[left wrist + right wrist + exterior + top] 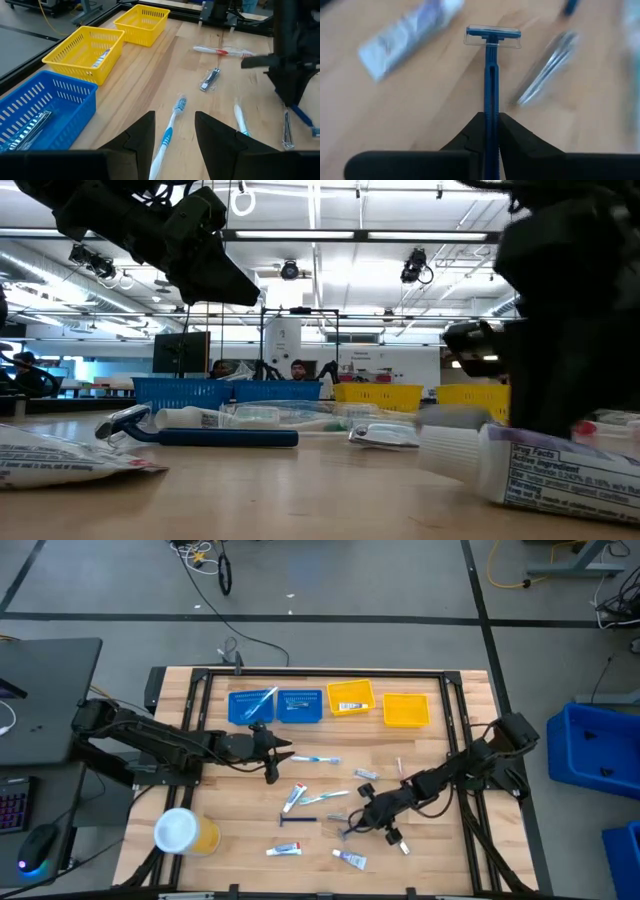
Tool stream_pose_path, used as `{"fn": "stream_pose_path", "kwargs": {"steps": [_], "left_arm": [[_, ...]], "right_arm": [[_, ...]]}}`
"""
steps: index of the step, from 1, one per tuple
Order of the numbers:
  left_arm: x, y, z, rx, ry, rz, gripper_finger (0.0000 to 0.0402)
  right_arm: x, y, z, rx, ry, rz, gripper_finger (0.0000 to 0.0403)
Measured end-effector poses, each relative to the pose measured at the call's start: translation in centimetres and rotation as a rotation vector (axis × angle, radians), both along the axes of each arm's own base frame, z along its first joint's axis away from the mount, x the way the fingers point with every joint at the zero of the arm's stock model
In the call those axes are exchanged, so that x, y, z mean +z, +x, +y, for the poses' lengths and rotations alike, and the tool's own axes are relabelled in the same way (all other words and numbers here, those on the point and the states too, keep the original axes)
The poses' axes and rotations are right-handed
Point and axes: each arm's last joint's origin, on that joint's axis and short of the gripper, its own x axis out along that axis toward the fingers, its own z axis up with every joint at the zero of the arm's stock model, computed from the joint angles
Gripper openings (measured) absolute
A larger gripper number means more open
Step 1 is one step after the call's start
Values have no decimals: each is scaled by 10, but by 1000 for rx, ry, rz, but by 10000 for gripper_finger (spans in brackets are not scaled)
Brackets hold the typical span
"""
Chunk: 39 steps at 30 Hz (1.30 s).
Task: Pick & Place Travel size toiletries
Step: Put the blue razor into the right yellow bin
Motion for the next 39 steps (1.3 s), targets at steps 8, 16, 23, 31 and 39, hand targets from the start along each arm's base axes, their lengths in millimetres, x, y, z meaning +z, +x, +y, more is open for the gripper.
{"fn": "stream_pose_path", "kwargs": {"steps": [8,16,23,31,39], "left_arm": [[0,0,0,0,0,0,146],[0,0,0,0,0,-1,146],[1,0,0,0,-1,-11,146],[2,1,0,4,-3,-19,146],[2,1,0,5,-3,-25,146]], "right_arm": [[55,-10,-13,-133,-117,-202,41],[99,-48,-69,-483,-417,-191,44],[105,-75,-138,-816,-478,13,44],[96,-90,-206,-981,-403,205,45],[77,-104,-247,-1071,-352,372,47]]}}
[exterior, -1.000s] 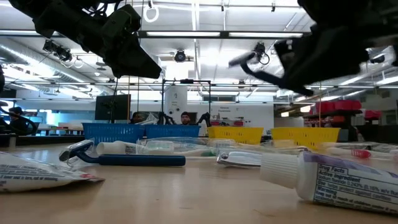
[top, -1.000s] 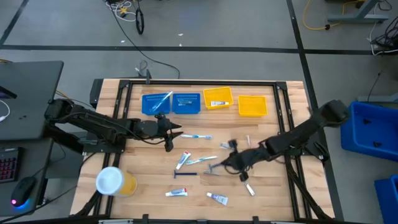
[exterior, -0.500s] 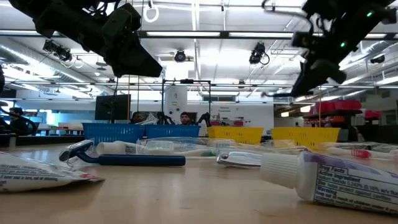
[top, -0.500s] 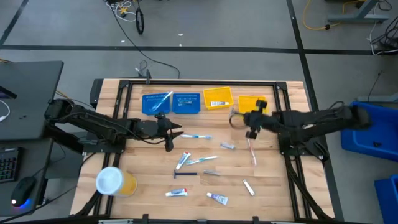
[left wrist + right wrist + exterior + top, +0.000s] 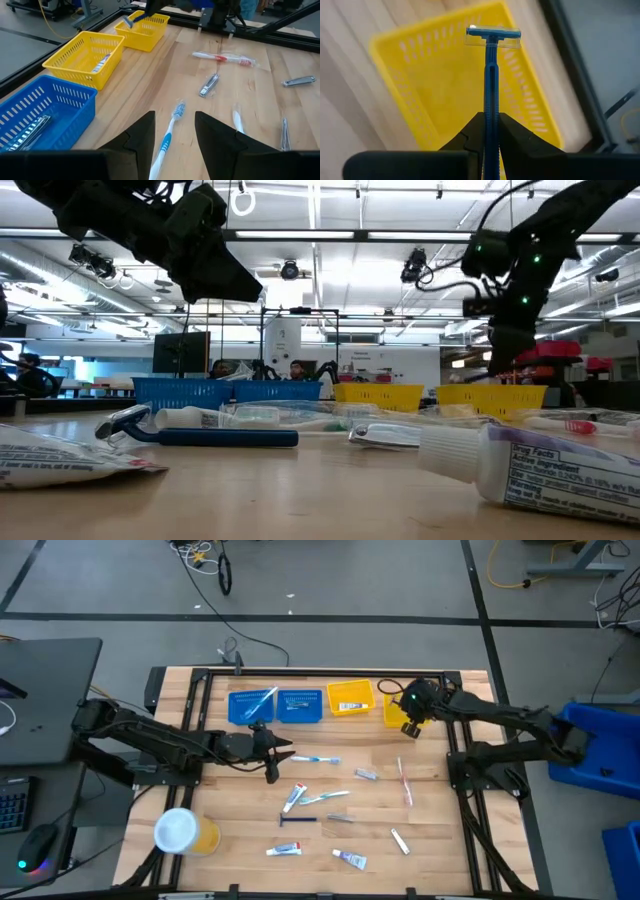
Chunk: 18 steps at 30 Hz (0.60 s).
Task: Pick & Place Travel size toiletries
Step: Put the blue razor into the right yellow bin
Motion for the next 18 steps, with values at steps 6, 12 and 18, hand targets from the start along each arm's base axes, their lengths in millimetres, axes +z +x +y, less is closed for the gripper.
{"fn": "stream_pose_path", "kwargs": {"steps": [6,12,18], "left_arm": [[0,0,0,-1,1,1,146],[0,0,0,-1,2,1,146],[0,0,0,-3,1,1,146]], "right_arm": [[-16,2,-10,9,101,30,48],[-28,8,-13,38,137,66,52],[-30,11,-16,47,114,58,82]]}}
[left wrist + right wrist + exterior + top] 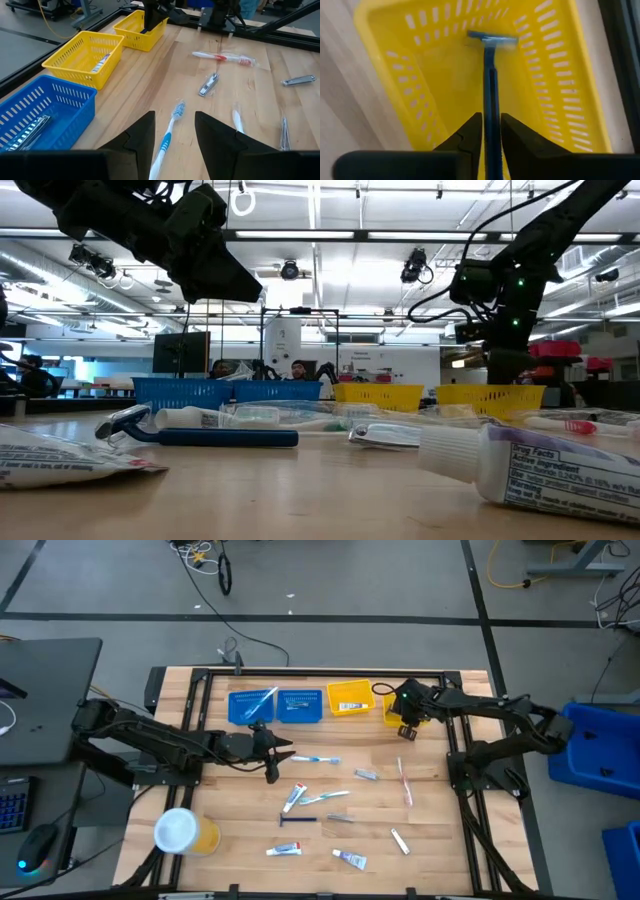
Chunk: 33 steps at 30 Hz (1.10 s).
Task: Pick & Place Travel size toiletries
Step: Put the blue razor into the right yellow bin, then put the blue toothbrush into the left blue bin
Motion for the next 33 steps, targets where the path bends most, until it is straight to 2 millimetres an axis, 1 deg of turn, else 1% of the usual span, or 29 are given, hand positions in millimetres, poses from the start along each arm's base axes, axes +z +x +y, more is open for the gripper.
{"fn": "stream_pose_path", "kwargs": {"steps": [5,9,12,17,23,28,30,33], "left_arm": [[0,0,0,-2,-1,0,146],[0,0,0,-2,-1,1,146],[0,0,0,-2,-1,1,146],[0,0,0,3,-12,-3,146],[3,1,0,9,-34,-42,146],[5,2,0,12,-43,-63,146],[5,2,0,19,-63,-69,146],[5,2,0,25,-79,-74,146]], "right_arm": [[0,0,0,0,-1,3,130],[3,1,0,1,-57,46,164],[14,8,1,-8,-120,45,181],[30,21,10,10,-136,17,196],[42,40,29,100,-154,-39,203],[45,56,53,165,-154,-118,207],[47,63,63,207,-141,-170,206],[52,75,78,290,-73,-311,202]]}}
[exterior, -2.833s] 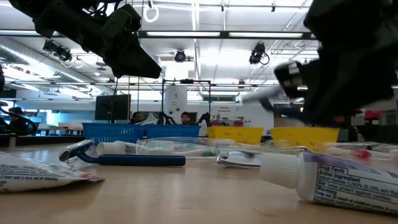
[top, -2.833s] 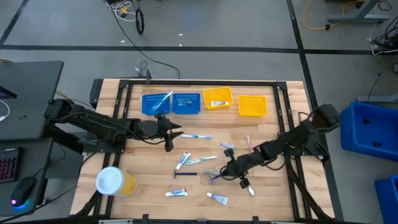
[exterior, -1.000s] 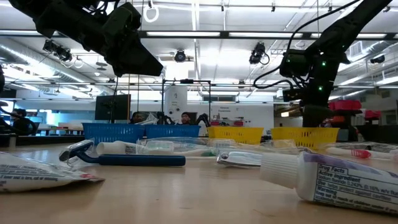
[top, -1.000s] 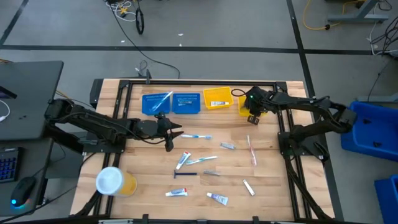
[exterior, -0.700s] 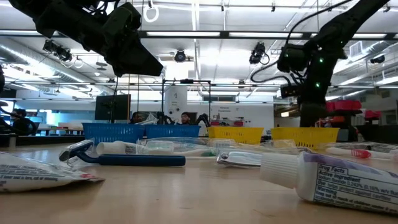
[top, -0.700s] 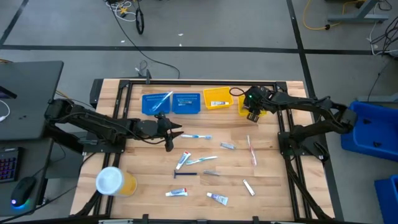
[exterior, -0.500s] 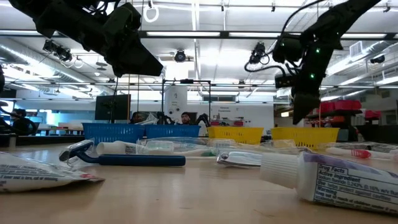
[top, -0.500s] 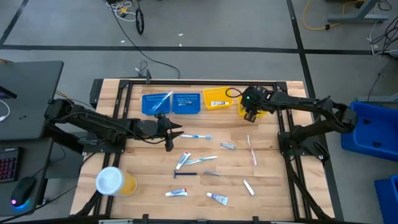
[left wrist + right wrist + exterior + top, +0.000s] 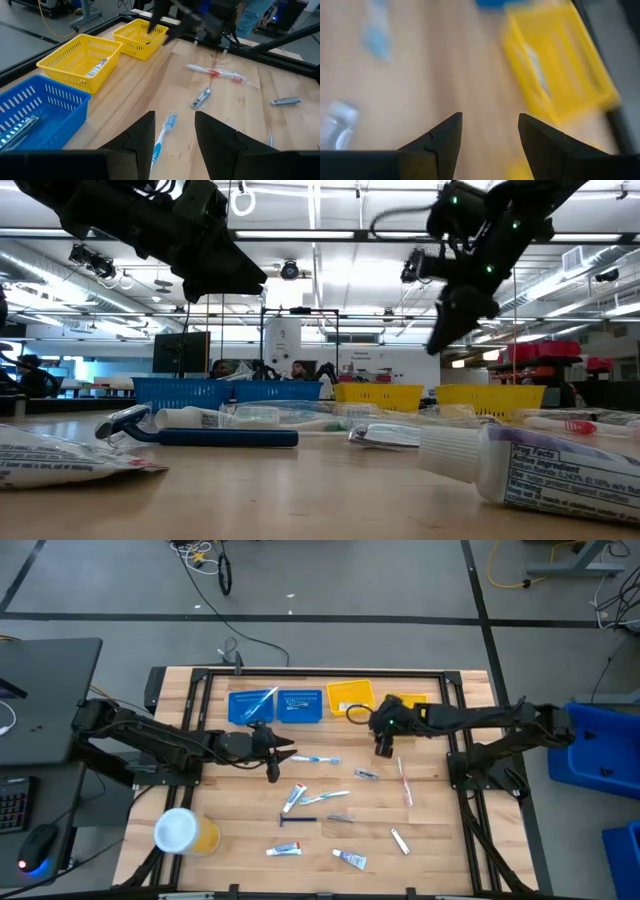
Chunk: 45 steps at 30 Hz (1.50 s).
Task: Pick & Place Travel size toiletries
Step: Put the blue toothbrush into the left blue bin
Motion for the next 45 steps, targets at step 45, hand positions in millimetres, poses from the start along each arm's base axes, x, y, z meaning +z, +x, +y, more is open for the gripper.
{"fn": "stream_pose_path", "kwargs": {"steps": [45], "left_arm": [[-88,81,37,-138,3,392,228]], "right_arm": [[-8,18,48,160,236,-324,190]]}}
